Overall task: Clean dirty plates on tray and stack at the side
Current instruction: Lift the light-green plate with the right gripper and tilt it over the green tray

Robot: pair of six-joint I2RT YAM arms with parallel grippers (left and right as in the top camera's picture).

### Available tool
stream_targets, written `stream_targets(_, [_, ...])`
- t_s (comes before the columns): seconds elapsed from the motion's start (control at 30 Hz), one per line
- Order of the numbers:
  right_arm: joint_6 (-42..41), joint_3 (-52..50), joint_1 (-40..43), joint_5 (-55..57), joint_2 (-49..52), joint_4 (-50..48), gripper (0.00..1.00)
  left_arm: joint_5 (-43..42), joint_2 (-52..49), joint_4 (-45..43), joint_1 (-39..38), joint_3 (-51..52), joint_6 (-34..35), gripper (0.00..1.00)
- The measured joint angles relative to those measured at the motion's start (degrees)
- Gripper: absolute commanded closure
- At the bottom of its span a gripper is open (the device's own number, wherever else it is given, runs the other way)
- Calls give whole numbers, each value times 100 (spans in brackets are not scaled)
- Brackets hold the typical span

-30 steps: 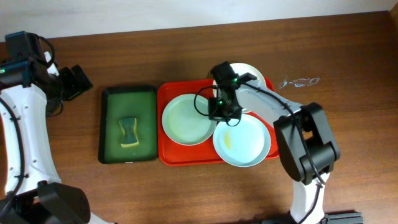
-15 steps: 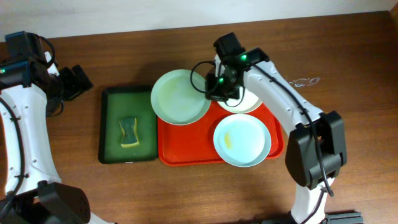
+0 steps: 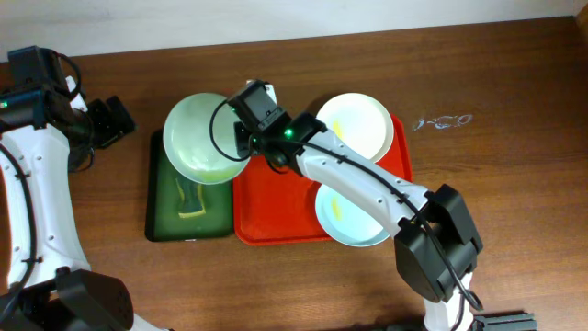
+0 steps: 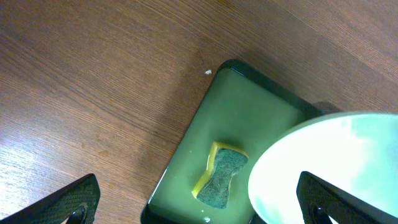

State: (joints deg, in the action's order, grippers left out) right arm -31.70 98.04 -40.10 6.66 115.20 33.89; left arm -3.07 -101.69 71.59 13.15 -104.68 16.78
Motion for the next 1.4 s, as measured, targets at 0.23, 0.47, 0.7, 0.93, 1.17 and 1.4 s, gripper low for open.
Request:
stream_targets(0.23, [667,0,-13,592,0,-608,96,0,0,0,0,0,0,1])
stream_targets(0.47, [1663,0,-304,1554,0,-1113,96,0,0,-2,0,0,0,1])
stream_targets(0.7, [3121,0,-1054,3005,0,-1746,96,0,0,0,0,0,0,1])
stream_targets(0.93, [4833,2,-1419,4113,-2,-2833,96,0,0,0,0,0,2,1])
stream_targets(1.17, [5958,2,-1530,4529,-2,-3547,96,-2,0,0,0,0,0,1])
stream_targets(1.4, [6183,2,-1534,4653,-2,-3724,96,-2,0,0,0,0,0,1])
